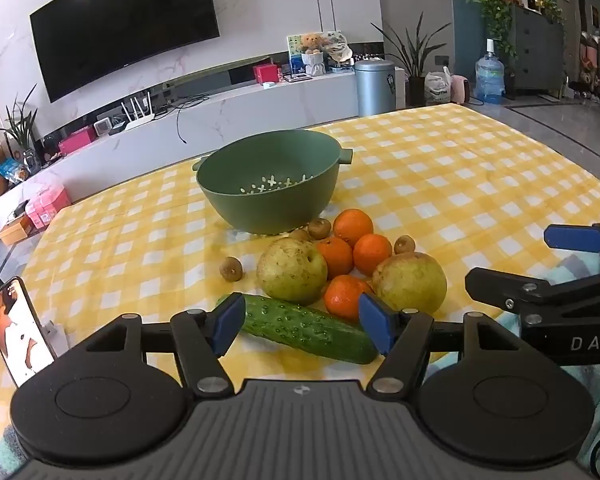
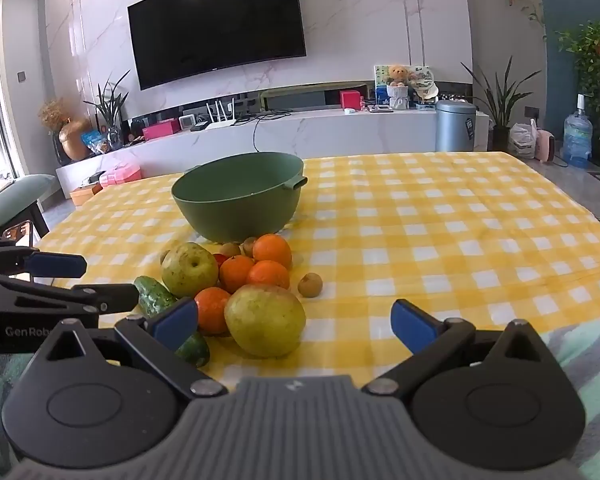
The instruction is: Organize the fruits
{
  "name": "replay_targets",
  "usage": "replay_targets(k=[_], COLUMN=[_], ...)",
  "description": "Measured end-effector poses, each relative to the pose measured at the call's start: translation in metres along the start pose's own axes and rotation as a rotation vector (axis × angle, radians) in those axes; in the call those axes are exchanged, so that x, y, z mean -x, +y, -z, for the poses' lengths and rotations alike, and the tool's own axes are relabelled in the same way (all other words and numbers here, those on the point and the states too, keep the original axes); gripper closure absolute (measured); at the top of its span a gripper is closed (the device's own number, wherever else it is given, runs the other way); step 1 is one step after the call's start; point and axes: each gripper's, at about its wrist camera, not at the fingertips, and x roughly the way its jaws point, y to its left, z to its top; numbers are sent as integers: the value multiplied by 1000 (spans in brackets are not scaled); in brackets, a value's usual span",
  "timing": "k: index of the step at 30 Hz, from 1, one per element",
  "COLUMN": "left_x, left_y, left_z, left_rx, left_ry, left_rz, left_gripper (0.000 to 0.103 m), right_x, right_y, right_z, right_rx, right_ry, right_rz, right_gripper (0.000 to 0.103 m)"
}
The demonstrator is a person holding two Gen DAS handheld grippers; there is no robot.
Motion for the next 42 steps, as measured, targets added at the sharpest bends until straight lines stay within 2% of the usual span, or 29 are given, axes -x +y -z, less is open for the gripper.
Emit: replay_targets(k=[8,11,16,42], left_x=[1,2,3,4], left_y=[9,9,7,8], left_z=[-4,-3,-3,-2], left_rx=[39,41,36,39], left_ry=[-21,-35,-52,-50], left_rz=[-1,-4,-11,-7], left_gripper=[31,31,31,31], right_x=[-1,-1,3,-2], right_y=[2,-8,1,0], right_z=[-1,-7,-2,0], right_rx=[9,3,5,4], right_ry=[-1,-11,-18,-10], right_rz=[-1,1,16,19], right_gripper=[4,4,4,4])
